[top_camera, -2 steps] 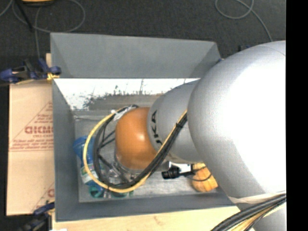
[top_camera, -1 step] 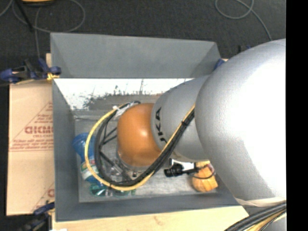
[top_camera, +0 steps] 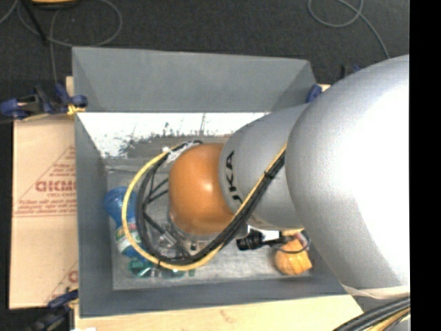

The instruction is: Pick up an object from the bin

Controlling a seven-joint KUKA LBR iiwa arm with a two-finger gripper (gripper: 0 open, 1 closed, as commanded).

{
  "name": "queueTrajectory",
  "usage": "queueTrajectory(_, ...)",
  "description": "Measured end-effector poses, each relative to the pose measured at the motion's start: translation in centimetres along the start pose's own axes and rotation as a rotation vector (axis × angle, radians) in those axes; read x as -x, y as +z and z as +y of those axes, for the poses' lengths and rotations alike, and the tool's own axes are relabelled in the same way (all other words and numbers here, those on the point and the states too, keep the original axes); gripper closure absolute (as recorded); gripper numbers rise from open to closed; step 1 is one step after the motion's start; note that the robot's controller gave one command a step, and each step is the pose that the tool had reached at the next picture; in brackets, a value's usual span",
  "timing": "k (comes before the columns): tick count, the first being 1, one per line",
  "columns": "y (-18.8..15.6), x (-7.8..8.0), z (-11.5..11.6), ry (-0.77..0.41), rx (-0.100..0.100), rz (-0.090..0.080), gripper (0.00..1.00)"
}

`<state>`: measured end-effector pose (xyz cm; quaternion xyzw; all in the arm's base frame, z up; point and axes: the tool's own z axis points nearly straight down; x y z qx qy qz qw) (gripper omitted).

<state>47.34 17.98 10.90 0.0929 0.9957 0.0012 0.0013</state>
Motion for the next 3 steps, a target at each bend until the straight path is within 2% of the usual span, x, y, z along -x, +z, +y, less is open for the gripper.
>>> queueTrajectory(3,-2.1,0.0,-0.1,0.003,-0.002,0.003,1.00)
